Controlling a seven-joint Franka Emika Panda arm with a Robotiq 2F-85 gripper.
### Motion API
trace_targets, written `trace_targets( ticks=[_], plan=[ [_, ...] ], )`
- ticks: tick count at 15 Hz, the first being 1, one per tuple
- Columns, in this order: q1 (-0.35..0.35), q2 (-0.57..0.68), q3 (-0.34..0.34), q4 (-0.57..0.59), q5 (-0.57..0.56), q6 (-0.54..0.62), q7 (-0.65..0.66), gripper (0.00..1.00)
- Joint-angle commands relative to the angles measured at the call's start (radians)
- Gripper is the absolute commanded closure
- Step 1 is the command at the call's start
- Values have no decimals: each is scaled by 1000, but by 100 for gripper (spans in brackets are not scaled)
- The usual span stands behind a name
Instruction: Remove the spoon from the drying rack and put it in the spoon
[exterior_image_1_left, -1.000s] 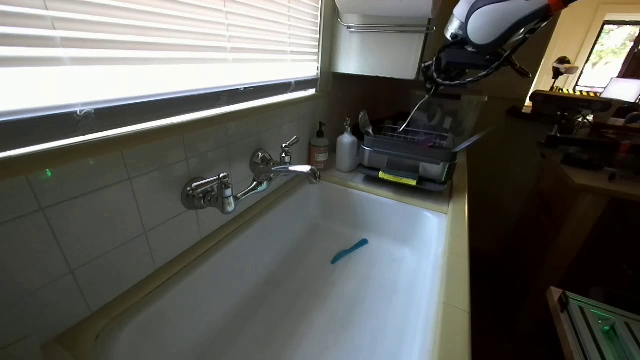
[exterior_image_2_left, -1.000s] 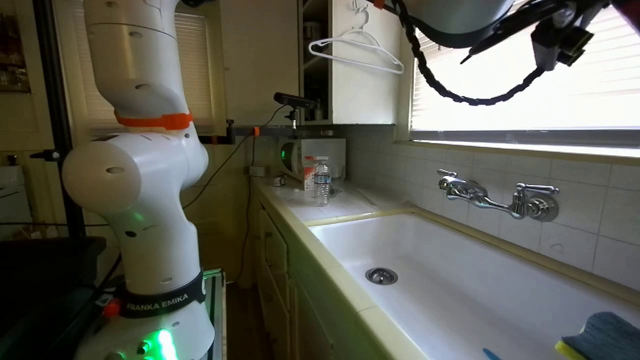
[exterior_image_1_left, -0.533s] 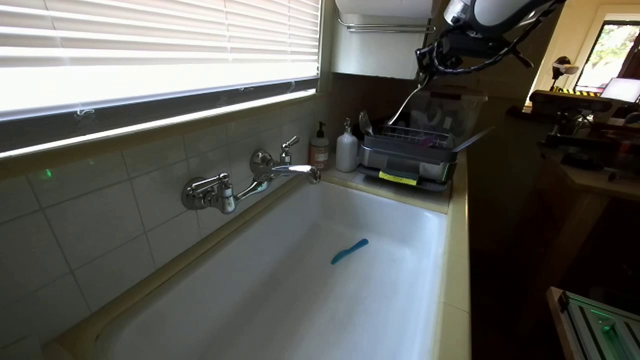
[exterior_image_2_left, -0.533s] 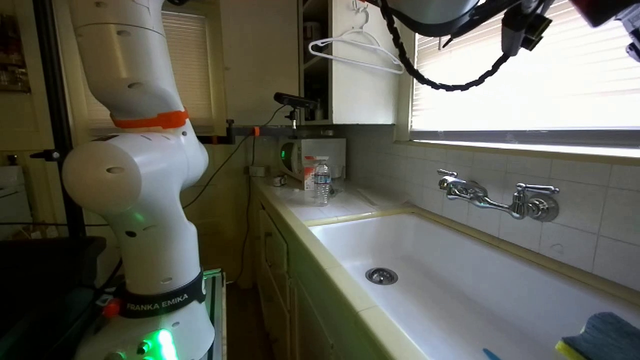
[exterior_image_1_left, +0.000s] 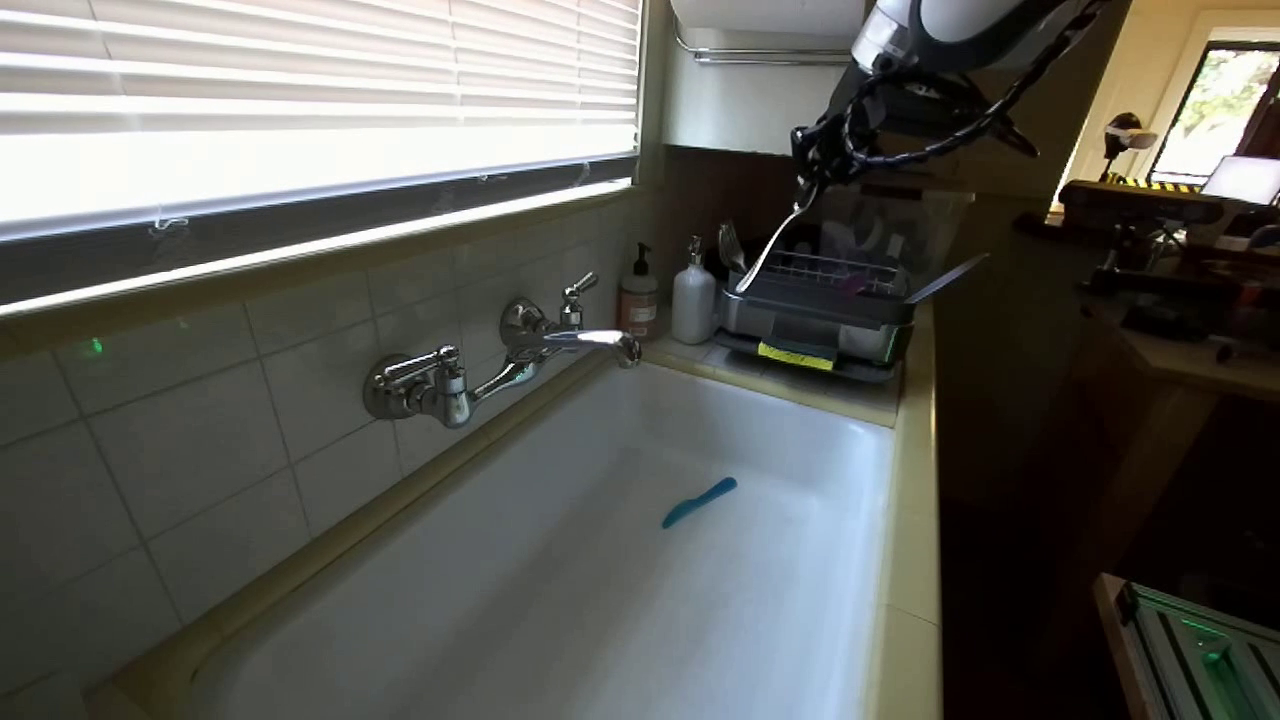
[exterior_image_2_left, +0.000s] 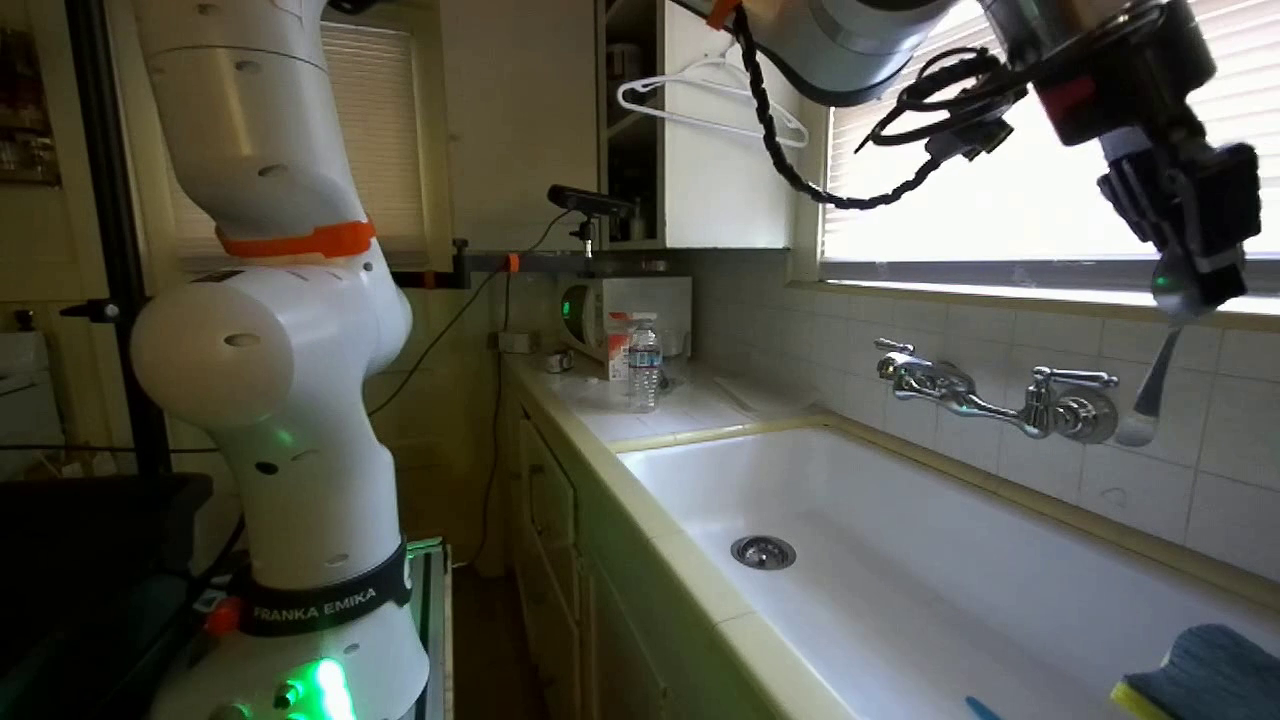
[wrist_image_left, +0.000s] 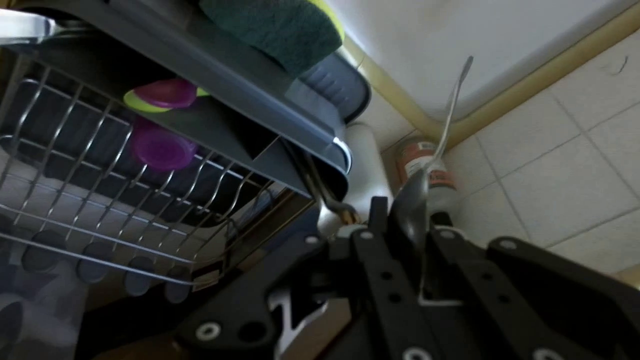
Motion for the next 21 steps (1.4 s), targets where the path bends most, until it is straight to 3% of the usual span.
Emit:
trace_targets(
  ticks=[1,21],
  plan=[
    [26,20,12,-21,71,-37,-86,97],
    [97,292,86,18,148,-78,-227,97]
  ],
)
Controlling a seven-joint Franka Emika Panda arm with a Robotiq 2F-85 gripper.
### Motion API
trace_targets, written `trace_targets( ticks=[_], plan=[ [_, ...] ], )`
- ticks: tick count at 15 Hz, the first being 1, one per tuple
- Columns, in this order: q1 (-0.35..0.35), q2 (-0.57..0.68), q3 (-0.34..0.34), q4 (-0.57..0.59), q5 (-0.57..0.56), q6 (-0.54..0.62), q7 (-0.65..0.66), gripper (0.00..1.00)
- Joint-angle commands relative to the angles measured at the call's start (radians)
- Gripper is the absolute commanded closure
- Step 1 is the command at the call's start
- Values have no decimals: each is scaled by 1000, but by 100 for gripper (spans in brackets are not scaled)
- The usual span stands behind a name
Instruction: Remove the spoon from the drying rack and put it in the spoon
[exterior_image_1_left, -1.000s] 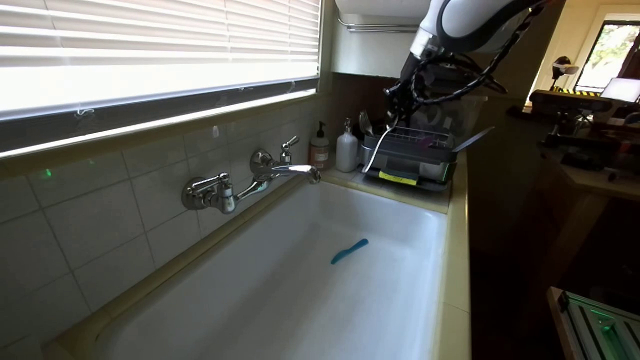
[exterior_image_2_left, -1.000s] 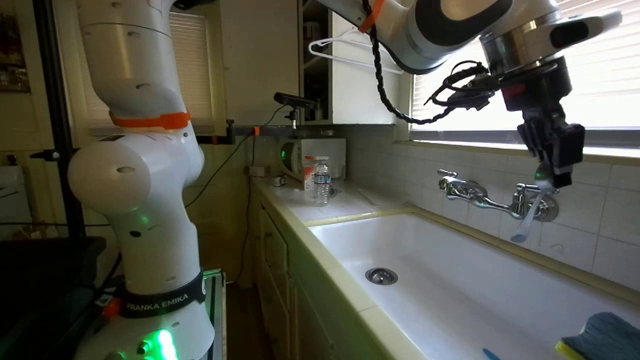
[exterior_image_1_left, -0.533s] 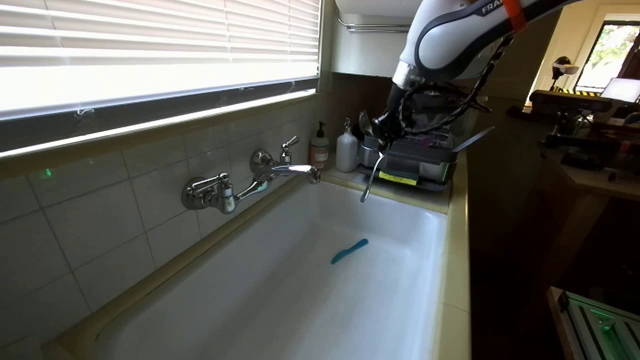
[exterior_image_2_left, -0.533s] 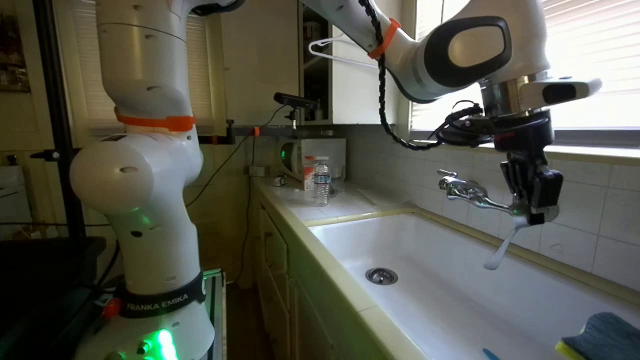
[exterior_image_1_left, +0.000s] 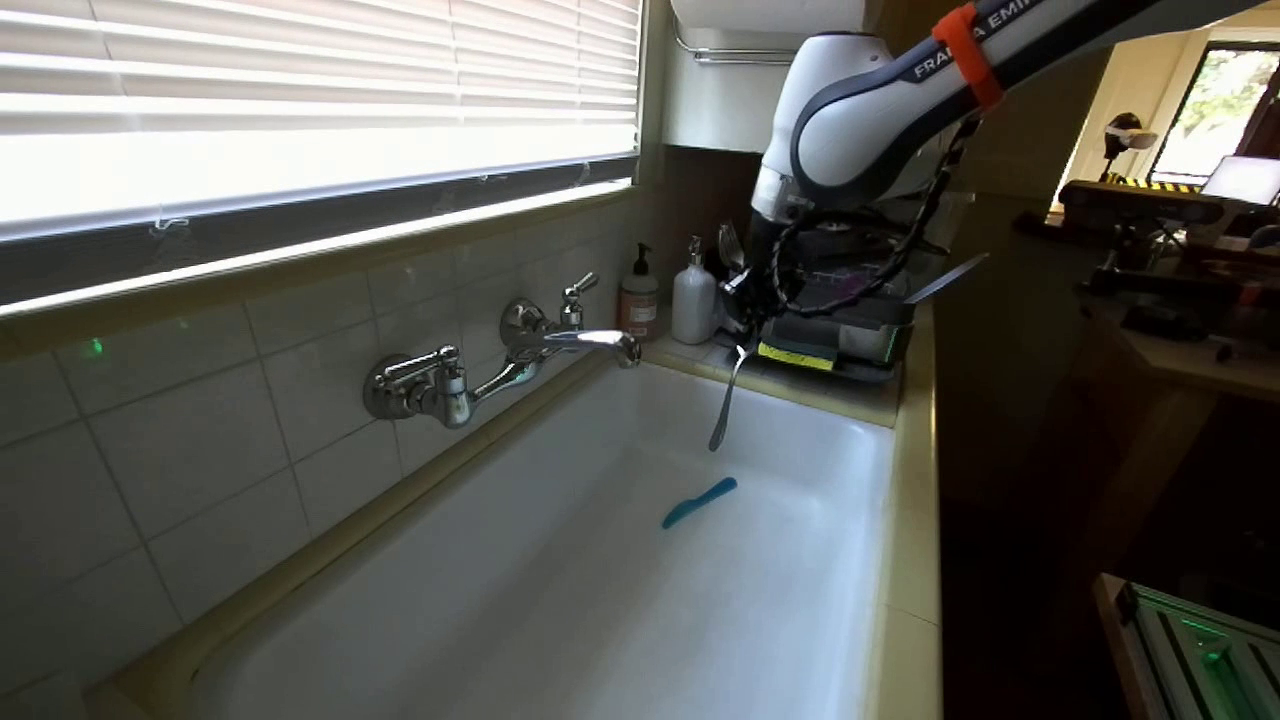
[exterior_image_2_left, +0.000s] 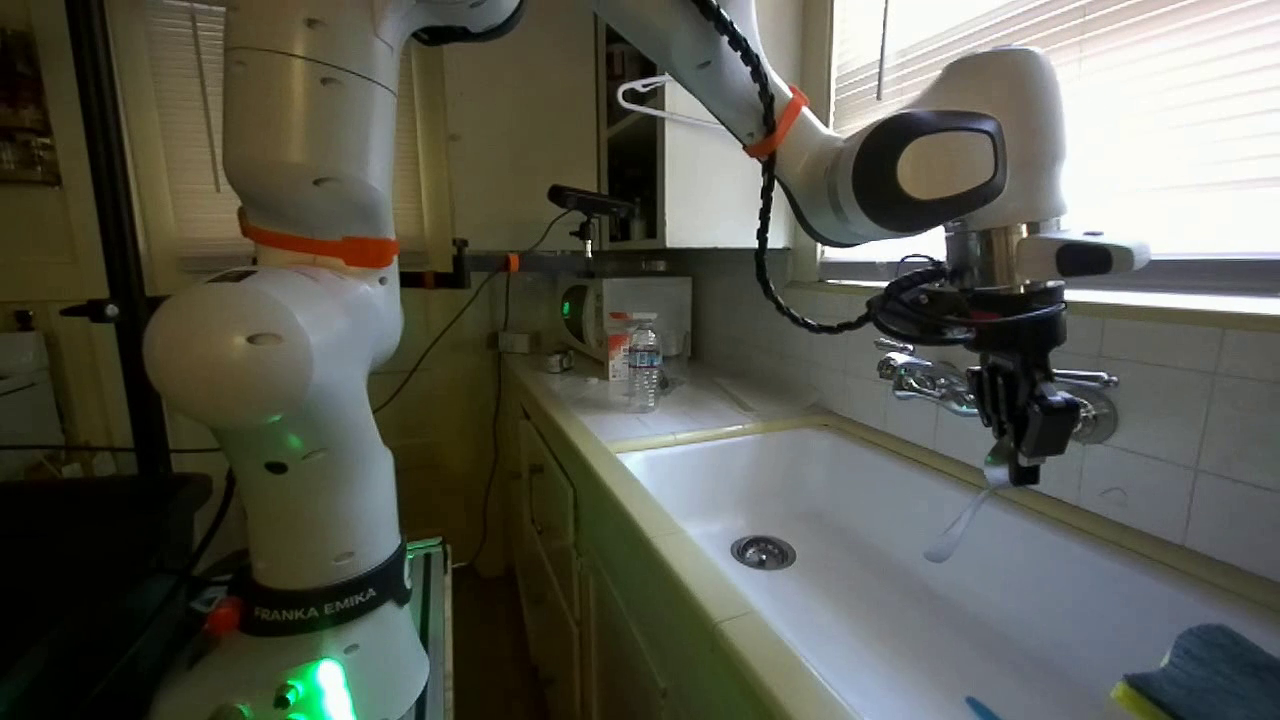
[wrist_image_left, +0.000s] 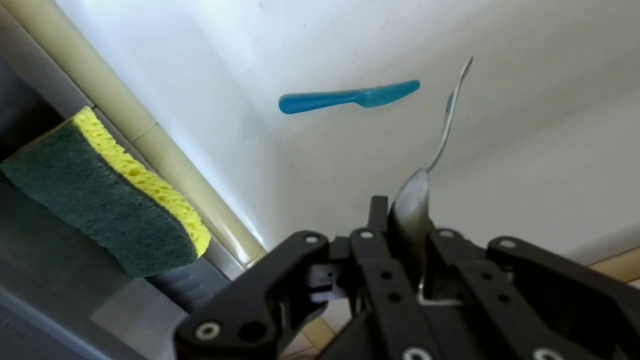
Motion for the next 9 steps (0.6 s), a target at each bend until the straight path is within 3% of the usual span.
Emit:
trace_targets(
  ticks=[1,3,4,9],
  plan=[
    [15,49,12,30,31,-23,-51,97],
    [22,68,17,42,13,-52,-59,97],
    [21,39,9,9,4,-8,-32,88],
    [27,61,12,25,4,-17,-43,88]
  ],
)
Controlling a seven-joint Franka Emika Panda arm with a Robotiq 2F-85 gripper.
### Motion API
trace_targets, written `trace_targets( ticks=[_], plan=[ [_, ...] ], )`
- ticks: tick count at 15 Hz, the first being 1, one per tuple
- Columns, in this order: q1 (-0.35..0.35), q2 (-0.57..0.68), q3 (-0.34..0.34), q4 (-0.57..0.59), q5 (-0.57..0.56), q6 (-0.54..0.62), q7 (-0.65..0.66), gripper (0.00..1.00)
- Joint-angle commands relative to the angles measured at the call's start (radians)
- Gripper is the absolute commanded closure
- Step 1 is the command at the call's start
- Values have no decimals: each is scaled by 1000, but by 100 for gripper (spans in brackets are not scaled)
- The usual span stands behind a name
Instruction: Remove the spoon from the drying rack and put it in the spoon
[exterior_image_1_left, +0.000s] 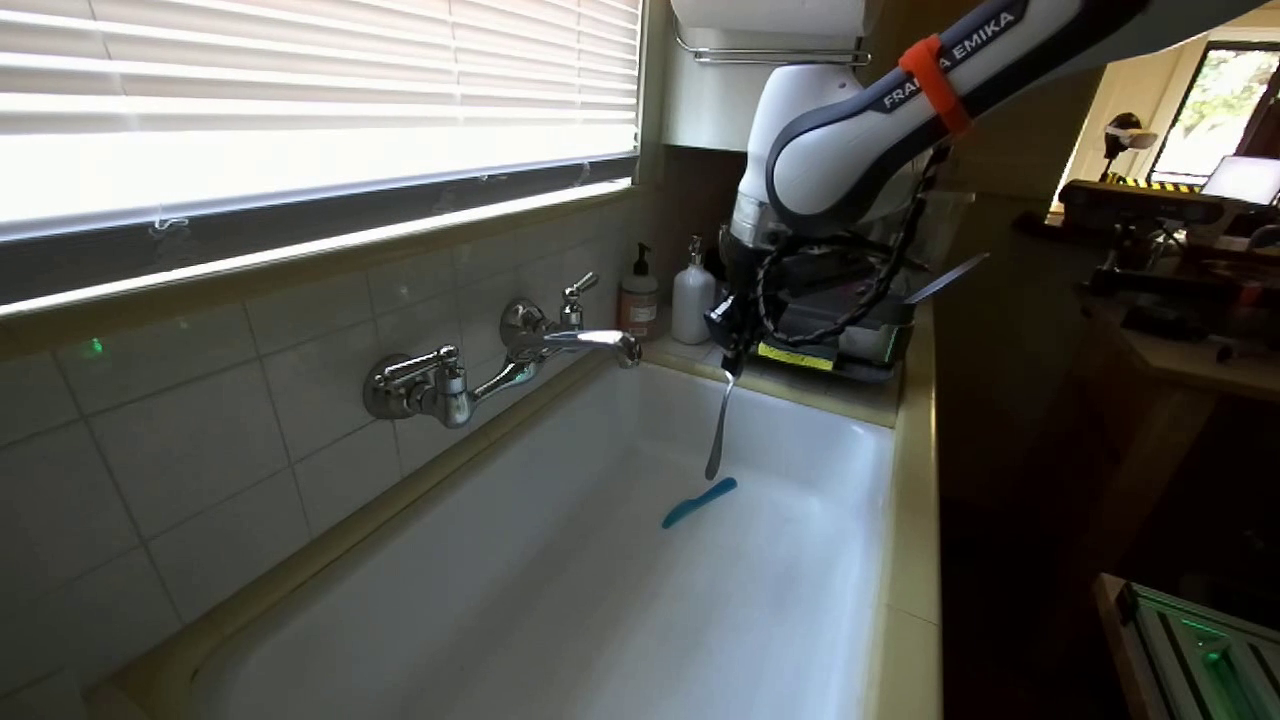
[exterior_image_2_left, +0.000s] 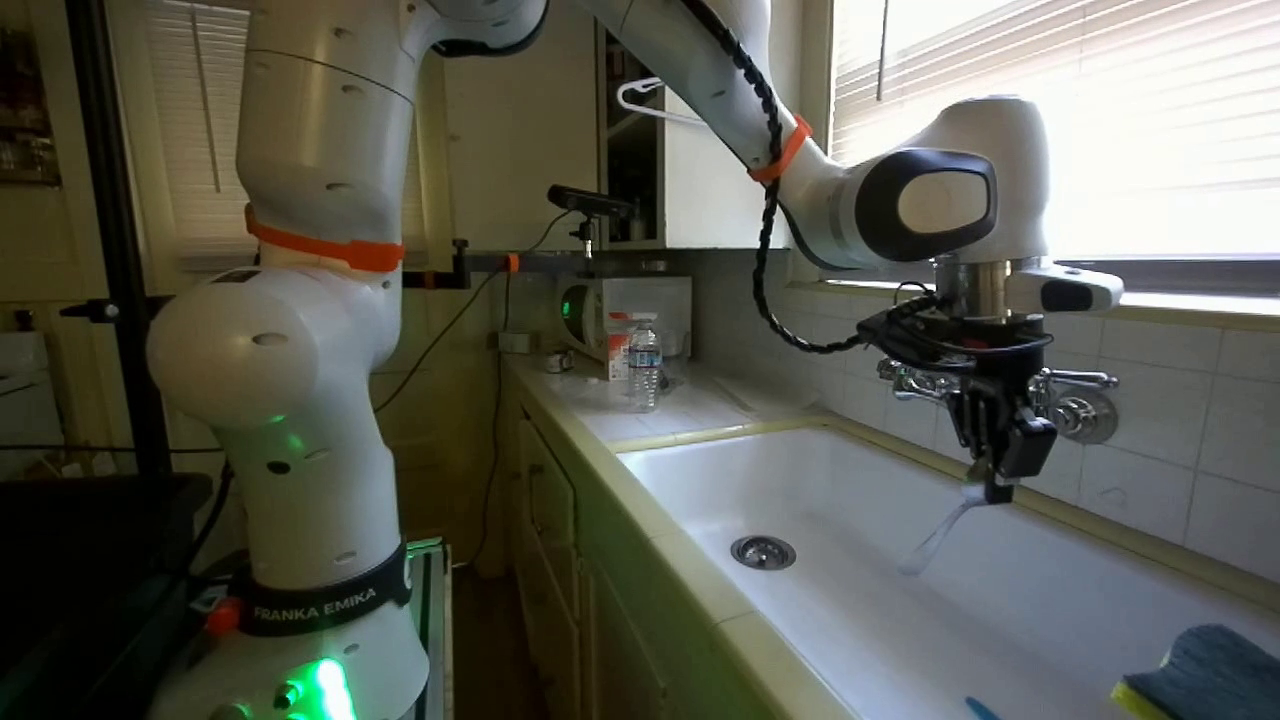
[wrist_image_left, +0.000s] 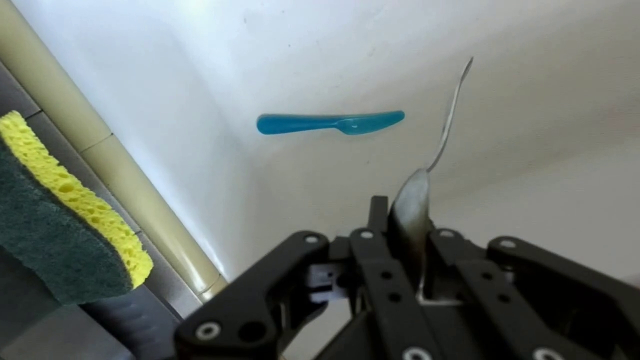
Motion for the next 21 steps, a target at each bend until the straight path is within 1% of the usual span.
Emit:
trace_targets(
  ticks=[1,4,5,13,21],
  plan=[
    [6,0,-7,3,2,-4,-3,88],
    [6,0,-7,4,2,-5,-4,88],
    [3,16,-3,12,22,-6,-9,97],
    [17,206,51,121,63,15,-60,97],
    [-14,400,79,268,110,33,-120,97]
  ],
)
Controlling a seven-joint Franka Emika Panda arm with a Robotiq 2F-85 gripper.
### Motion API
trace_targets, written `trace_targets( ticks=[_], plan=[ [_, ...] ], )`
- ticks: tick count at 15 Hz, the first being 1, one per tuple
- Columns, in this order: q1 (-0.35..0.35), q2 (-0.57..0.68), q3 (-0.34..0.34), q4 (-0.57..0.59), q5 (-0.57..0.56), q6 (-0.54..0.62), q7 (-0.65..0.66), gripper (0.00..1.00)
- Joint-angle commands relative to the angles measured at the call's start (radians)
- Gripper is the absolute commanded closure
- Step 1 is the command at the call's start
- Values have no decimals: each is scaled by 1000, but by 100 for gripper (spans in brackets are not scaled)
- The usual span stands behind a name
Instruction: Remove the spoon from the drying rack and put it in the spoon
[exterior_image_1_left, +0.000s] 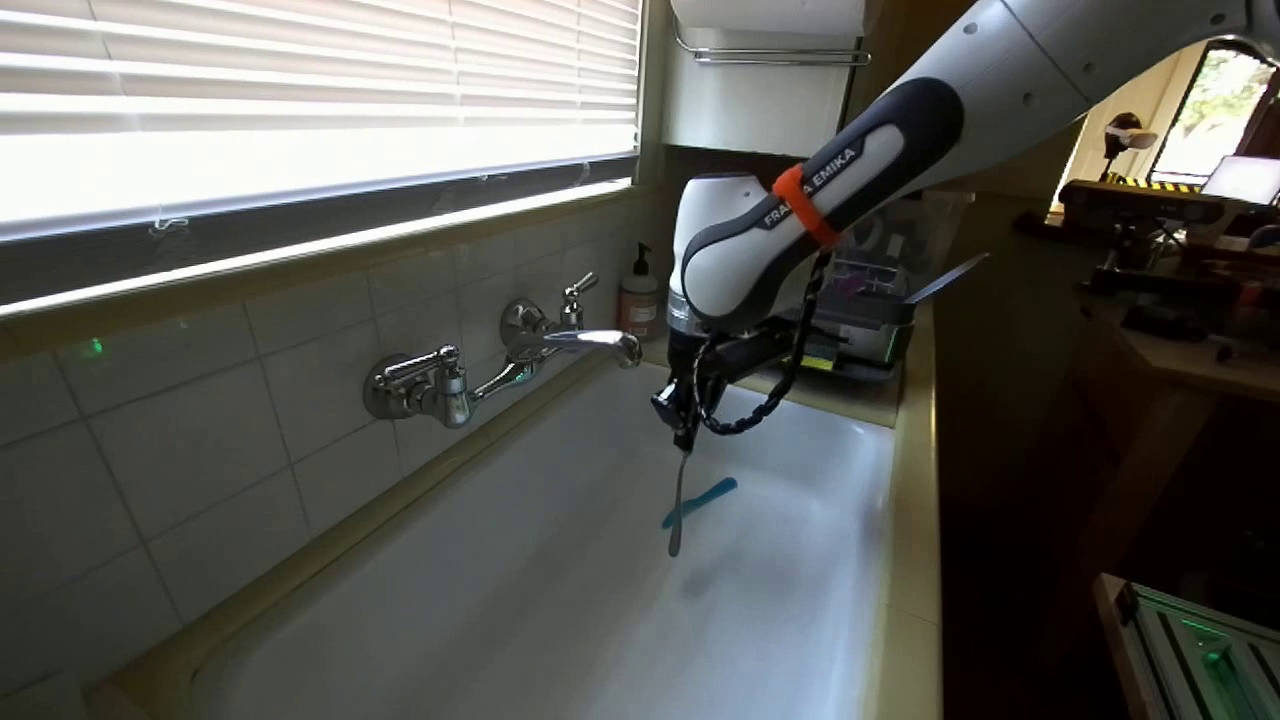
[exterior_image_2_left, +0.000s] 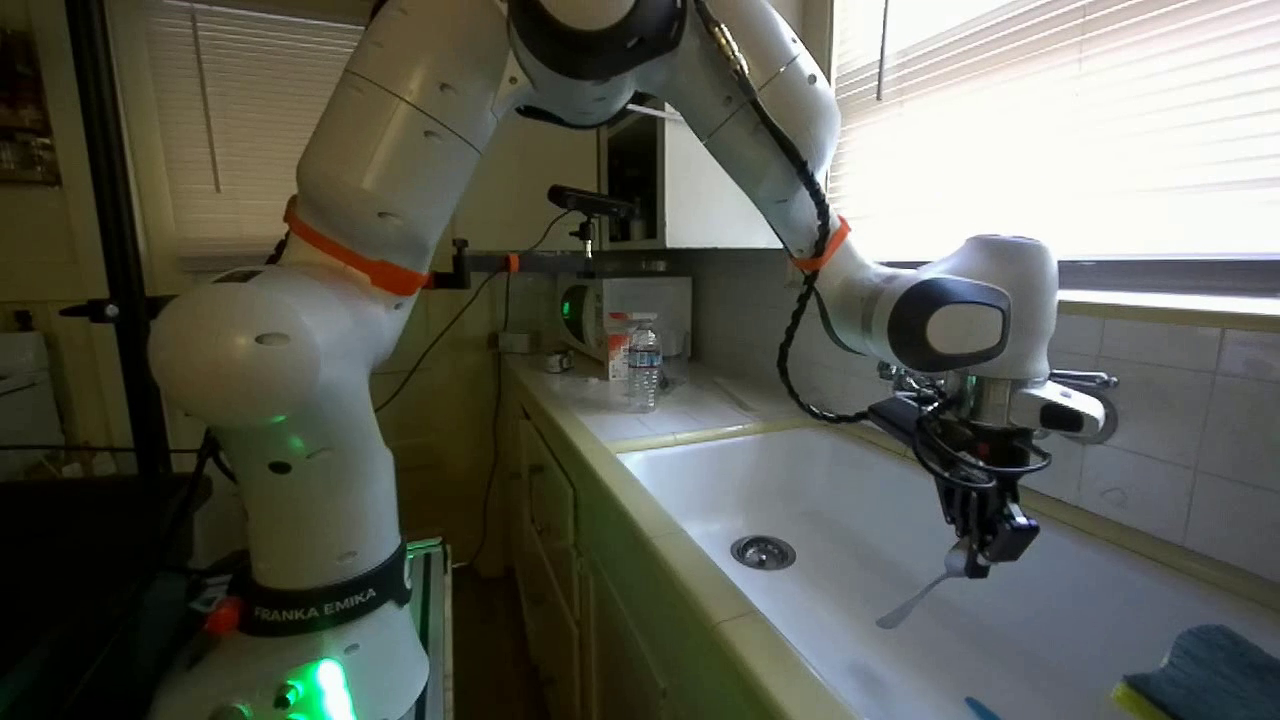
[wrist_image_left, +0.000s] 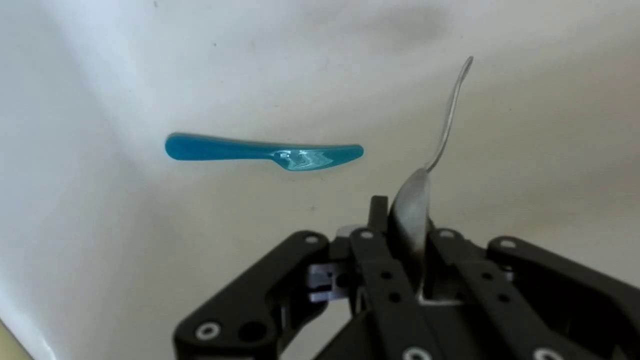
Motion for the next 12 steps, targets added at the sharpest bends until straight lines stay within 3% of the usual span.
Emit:
trace_targets(
  ticks=[1,12],
  plan=[
    [-24,103,18,96,53,12,-39,97],
    [-17,280,-8,266,25,-4,-8,97]
  ],
)
